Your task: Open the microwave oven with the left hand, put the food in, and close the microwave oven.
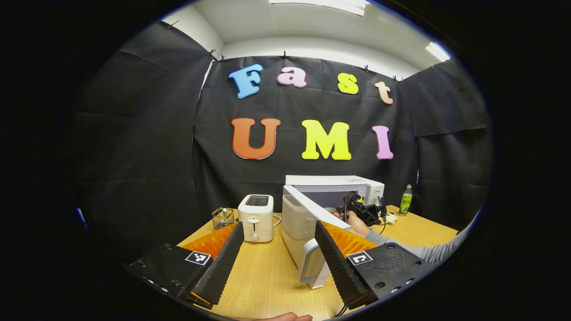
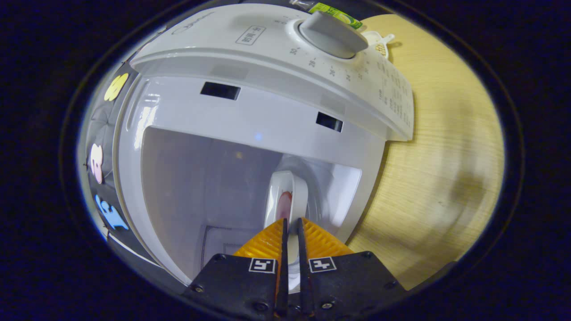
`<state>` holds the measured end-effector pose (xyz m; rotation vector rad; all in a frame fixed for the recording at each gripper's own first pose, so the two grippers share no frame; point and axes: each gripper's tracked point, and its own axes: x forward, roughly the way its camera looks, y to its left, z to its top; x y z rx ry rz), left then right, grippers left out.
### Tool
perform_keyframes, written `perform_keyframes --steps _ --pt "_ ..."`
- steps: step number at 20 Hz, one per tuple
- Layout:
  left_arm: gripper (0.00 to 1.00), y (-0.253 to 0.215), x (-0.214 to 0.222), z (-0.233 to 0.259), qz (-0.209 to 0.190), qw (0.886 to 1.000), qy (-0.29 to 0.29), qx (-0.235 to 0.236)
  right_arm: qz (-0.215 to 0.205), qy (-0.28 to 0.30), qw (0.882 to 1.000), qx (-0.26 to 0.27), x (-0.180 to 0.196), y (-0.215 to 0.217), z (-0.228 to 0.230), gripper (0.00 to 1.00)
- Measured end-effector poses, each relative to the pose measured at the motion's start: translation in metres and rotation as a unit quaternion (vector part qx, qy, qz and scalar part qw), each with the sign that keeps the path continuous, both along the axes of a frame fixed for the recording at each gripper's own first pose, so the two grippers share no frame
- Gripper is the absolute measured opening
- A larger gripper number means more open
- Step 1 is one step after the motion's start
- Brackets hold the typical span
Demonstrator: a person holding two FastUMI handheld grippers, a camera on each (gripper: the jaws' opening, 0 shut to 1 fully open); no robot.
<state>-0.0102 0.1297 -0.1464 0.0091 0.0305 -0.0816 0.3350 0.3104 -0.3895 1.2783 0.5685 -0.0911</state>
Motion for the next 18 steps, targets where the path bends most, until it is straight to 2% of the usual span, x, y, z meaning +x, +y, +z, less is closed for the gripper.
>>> perform_keyframes --steps 1,2,4,5,6,7,8,9,10,11,12,13,14,16,17,18 --pt "0.95 0.0 -0.001 0.0 0.0 1.0 -0.001 -0.002 0.004 -0.001 1.0 -0.013 -0.001 0.001 -0.002 0.14" --pt "0.95 0.001 -0.002 0.0 0.001 1.0 -0.002 -0.003 0.008 -0.009 0.999 -0.03 0.0 0.003 -0.004 0.12" --pt "0.95 0.003 -0.001 -0.002 0.003 1.0 -0.003 -0.004 0.028 -0.029 0.996 -0.076 0.0 0.008 -0.006 0.16" --pt "0.95 0.004 0.0 -0.003 0.005 1.0 -0.002 -0.002 0.034 -0.041 0.994 -0.099 0.002 0.009 -0.006 0.05" --pt "0.95 0.007 -0.001 -0.006 0.007 1.0 0.0 0.0 0.058 -0.051 0.99 -0.116 0.003 0.014 -0.009 0.19" --pt "0.95 0.008 -0.003 -0.008 0.011 1.0 0.001 0.003 0.079 -0.062 0.986 -0.134 0.004 0.016 -0.011 0.06" --pt "0.95 0.012 -0.004 -0.01 0.014 1.0 0.001 0.005 0.104 -0.072 0.979 -0.158 0.004 0.018 -0.016 0.1" --pt "0.95 0.012 -0.003 -0.012 0.016 1.0 0.003 0.006 0.129 -0.084 0.971 -0.183 0.004 0.018 -0.018 0.25" --pt "0.95 0.015 -0.006 -0.016 0.018 1.0 0.006 0.005 0.148 -0.09 0.962 -0.211 0.002 0.015 -0.021 0.21" --pt "0.95 0.017 -0.007 -0.017 0.021 1.0 0.008 0.003 0.165 -0.104 0.955 -0.223 0.001 0.016 -0.023 0.26" --pt "0.95 0.02 -0.007 -0.018 0.024 1.0 0.009 0.001 0.184 -0.12 0.947 -0.236 0.004 0.014 -0.024 0.54" --pt "0.95 0.022 -0.011 -0.017 0.026 1.0 0.009 -0.001 0.197 -0.126 0.936 -0.261 0.005 0.013 -0.026 0.63" --pt "0.95 0.023 -0.011 -0.017 0.028 1.0 0.008 -0.003 0.208 -0.124 0.924 -0.296 0.0 0.006 -0.03 1.0" --pt "0.95 0.027 -0.017 -0.014 0.034 0.999 0.003 -0.005 0.224 -0.127 0.901 -0.35 -0.003 -0.004 -0.032 1.0" --pt "0.95 0.031 -0.02 -0.012 0.037 0.999 -0.001 -0.004 0.232 -0.128 0.891 -0.369 -0.005 -0.009 -0.032 0.89" --pt "0.95 0.032 -0.021 -0.013 0.04 0.999 -0.003 -0.004 0.238 -0.128 0.881 -0.389 -0.007 -0.015 -0.031 1.0"
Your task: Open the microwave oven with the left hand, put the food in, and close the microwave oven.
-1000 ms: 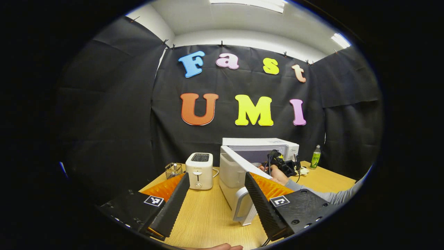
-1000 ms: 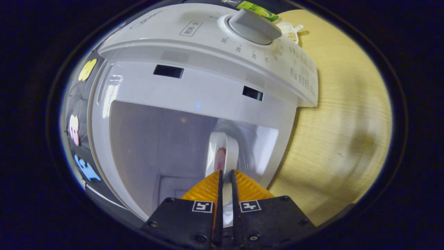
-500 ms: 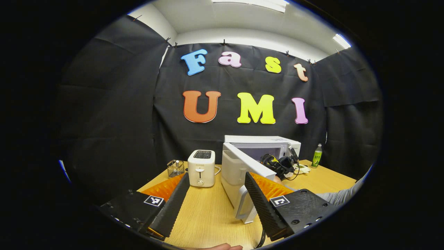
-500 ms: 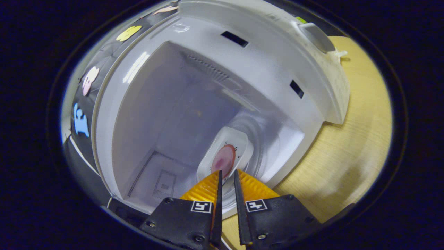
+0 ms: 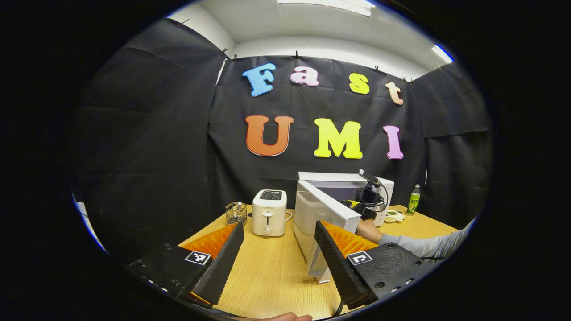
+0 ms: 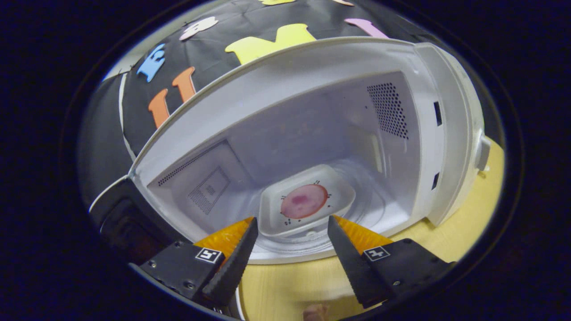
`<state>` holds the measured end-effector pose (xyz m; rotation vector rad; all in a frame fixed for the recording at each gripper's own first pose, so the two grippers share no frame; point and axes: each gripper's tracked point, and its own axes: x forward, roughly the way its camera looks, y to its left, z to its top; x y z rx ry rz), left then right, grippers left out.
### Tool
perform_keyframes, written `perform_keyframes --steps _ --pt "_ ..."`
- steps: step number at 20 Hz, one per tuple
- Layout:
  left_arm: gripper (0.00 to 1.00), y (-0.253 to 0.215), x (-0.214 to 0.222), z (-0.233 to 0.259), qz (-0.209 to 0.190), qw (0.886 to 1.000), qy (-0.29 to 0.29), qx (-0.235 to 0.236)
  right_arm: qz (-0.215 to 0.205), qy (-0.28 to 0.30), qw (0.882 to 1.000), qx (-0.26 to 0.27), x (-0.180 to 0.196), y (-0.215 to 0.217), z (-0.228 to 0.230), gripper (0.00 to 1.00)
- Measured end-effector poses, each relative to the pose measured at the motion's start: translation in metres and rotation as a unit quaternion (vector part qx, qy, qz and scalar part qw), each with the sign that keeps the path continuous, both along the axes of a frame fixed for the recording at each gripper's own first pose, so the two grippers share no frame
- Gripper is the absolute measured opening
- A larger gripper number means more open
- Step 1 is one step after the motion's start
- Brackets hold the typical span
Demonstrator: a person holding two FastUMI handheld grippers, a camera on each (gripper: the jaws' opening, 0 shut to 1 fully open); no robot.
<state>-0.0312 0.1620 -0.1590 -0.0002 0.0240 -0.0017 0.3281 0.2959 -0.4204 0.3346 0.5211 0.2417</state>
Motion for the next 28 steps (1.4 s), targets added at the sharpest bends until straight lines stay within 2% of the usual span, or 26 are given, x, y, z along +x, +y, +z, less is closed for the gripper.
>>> perform_keyframes --steps 3,4,5,6,7,8,12,13,14,15,16,17,21,22,23,25,26,28 --pt "0.95 0.006 -0.009 -0.003 0.009 1.0 0.003 -0.001 0.008 -0.015 0.997 -0.07 -0.006 -0.021 0.006 1.0" --pt "0.95 0.008 -0.012 -0.003 0.013 1.0 0.003 0.0 0.012 -0.027 0.995 -0.092 -0.01 -0.025 0.011 0.9" --pt "0.95 0.009 -0.015 -0.004 0.016 1.0 0.003 0.001 0.016 -0.042 0.992 -0.116 -0.011 -0.031 0.018 0.9" --pt "0.95 0.011 -0.015 -0.003 0.02 1.0 0.002 0.001 0.017 -0.06 0.989 -0.136 -0.013 -0.037 0.025 1.0" --pt "0.95 0.013 -0.018 -0.002 0.023 1.0 0.001 0.003 0.018 -0.076 0.985 -0.153 -0.014 -0.043 0.033 1.0" --pt "0.95 0.014 -0.018 -0.003 0.026 1.0 0.001 0.004 0.02 -0.087 0.983 -0.163 -0.019 -0.049 0.039 0.9" --pt "0.95 0.013 -0.021 -0.001 0.025 1.0 -0.002 -0.008 0.022 -0.125 0.975 -0.184 -0.037 -0.076 0.072 0.92" --pt "0.95 0.012 -0.019 -0.001 0.023 1.0 -0.004 -0.011 0.024 -0.135 0.973 -0.187 -0.043 -0.084 0.082 1.0" --pt "0.82 0.01 -0.018 -0.001 0.019 1.0 -0.004 -0.012 0.025 -0.146 0.971 -0.189 -0.051 -0.092 0.092 1.0" --pt "0.83 0.01 -0.015 0.001 0.019 1.0 -0.005 -0.012 0.025 -0.157 0.969 -0.191 -0.058 -0.103 0.104 0.92" --pt "0.82 0.012 -0.011 0.001 0.02 1.0 -0.006 -0.01 0.024 -0.167 0.966 -0.195 -0.066 -0.113 0.115 1.0" --pt "0.82 0.013 -0.007 0.001 0.02 1.0 -0.005 -0.008 0.026 -0.178 0.964 -0.196 -0.074 -0.124 0.129 0.92" --pt "0.78 0.013 0.012 0.005 0.008 1.0 -0.004 -0.004 0.024 -0.218 0.958 -0.185 -0.121 -0.167 0.187 0.92" --pt "0.91 0.01 0.019 0.009 -0.001 1.0 -0.006 -0.002 0.023 -0.23 0.955 -0.185 -0.135 -0.179 0.202 1.0" --pt "0.76 0.007 0.025 0.007 -0.012 1.0 -0.003 0.0 0.019 -0.245 0.951 -0.187 -0.147 -0.19 0.218 0.92" --pt "0.67 0.012 0.04 0.007 -0.017 1.0 -0.01 0.008 0.009 -0.27 0.944 -0.187 -0.173 -0.213 0.245 0.92" --pt "0.64 0.012 0.045 0.008 -0.026 0.999 -0.016 0.016 0.007 -0.278 0.943 -0.183 -0.185 -0.223 0.256 1.0" --pt "0.32 0.022 0.06 0.0 -0.017 0.999 -0.02 0.028 0.001 -0.284 0.945 -0.165 -0.209 -0.239 0.272 1.0"
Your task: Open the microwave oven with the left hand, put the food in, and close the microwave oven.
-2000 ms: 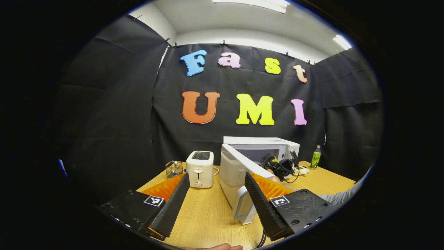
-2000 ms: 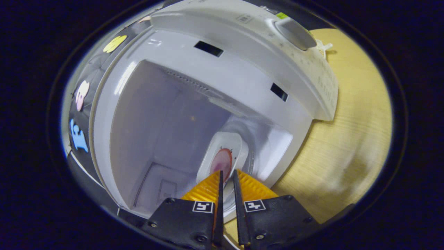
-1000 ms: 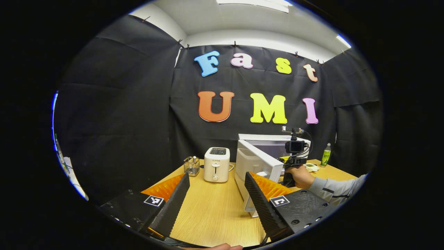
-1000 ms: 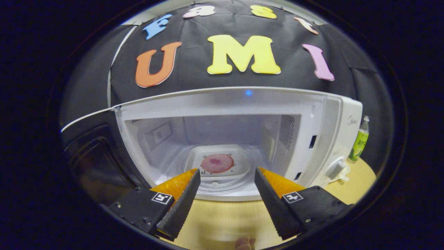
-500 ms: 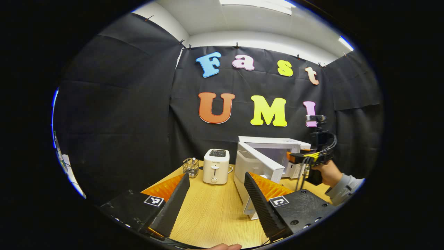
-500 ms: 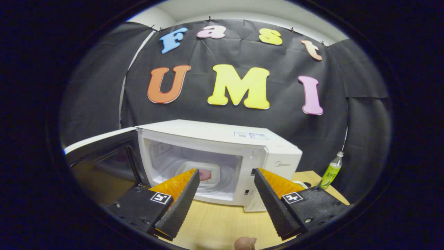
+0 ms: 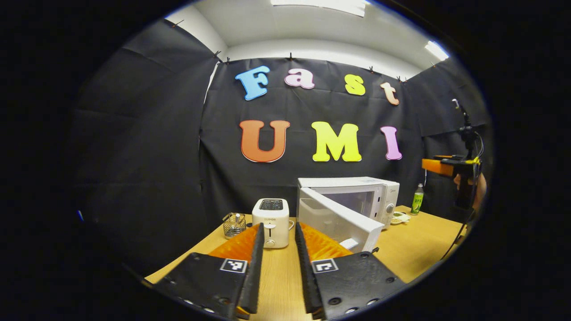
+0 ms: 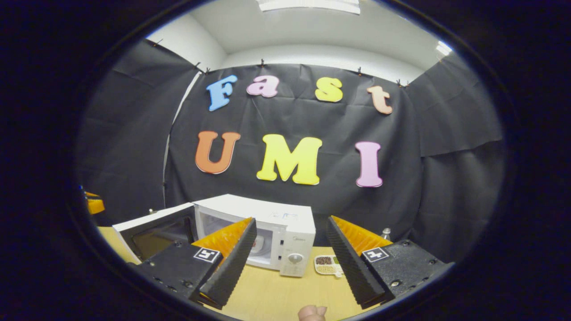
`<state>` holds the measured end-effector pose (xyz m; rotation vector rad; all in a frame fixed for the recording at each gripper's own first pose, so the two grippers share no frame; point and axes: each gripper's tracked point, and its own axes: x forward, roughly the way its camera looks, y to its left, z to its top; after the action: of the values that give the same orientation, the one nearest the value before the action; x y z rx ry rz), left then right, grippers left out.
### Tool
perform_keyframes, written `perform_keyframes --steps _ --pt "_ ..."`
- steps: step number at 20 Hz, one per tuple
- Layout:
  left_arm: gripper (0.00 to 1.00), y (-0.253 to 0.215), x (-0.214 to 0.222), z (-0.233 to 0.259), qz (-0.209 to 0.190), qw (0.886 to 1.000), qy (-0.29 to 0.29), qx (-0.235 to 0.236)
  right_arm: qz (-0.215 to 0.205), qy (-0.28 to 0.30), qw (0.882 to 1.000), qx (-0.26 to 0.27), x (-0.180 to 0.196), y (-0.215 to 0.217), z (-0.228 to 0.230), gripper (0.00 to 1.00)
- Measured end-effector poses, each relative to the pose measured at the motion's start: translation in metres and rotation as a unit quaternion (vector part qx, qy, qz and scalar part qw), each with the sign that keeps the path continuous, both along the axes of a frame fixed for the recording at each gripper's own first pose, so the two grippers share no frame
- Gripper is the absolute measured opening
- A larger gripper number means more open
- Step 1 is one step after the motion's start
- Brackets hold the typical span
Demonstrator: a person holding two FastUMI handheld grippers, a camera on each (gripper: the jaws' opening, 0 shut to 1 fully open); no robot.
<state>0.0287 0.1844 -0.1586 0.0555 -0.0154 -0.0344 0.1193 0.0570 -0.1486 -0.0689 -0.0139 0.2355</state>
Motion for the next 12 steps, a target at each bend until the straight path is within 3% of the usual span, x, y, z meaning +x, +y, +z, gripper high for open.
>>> perform_keyframes --steps 1,2,5,6,7,8,9,12 --pt "0.16 0.004 0.007 -0.006 0.003 1.0 0.002 0.002 0.002 -0.001 1.0 0.009 -0.012 -0.006 0.005 0.92" --pt "0.0 0.001 0.013 -0.013 -0.006 1.0 0.007 -0.003 0.003 -0.003 1.0 0.016 -0.02 -0.014 0.013 0.92" --pt "0.0 -0.021 0.024 -0.032 -0.074 0.996 0.029 -0.033 0.002 -0.019 1.0 0.02 -0.042 -0.034 0.034 0.92" --pt "0.0 -0.025 0.028 -0.036 -0.094 0.995 0.024 -0.038 0.002 -0.025 0.999 0.021 -0.05 -0.038 0.04 1.0" --pt "0.0 -0.034 0.028 -0.044 -0.125 0.991 0.03 -0.043 0.002 -0.03 0.999 0.024 -0.054 -0.042 0.045 0.92" --pt "0.0 -0.045 0.028 -0.047 -0.154 0.987 0.028 -0.044 0.002 -0.031 0.999 0.026 -0.059 -0.047 0.044 0.92" --pt "0.0 -0.052 0.027 -0.051 -0.172 0.984 0.027 -0.037 0.001 -0.03 0.999 0.027 -0.061 -0.051 0.045 1.0" --pt "0.0 -0.071 0.027 -0.065 -0.21 0.977 0.036 -0.017 0.002 -0.034 0.999 0.043 -0.069 -0.062 0.05 1.0"
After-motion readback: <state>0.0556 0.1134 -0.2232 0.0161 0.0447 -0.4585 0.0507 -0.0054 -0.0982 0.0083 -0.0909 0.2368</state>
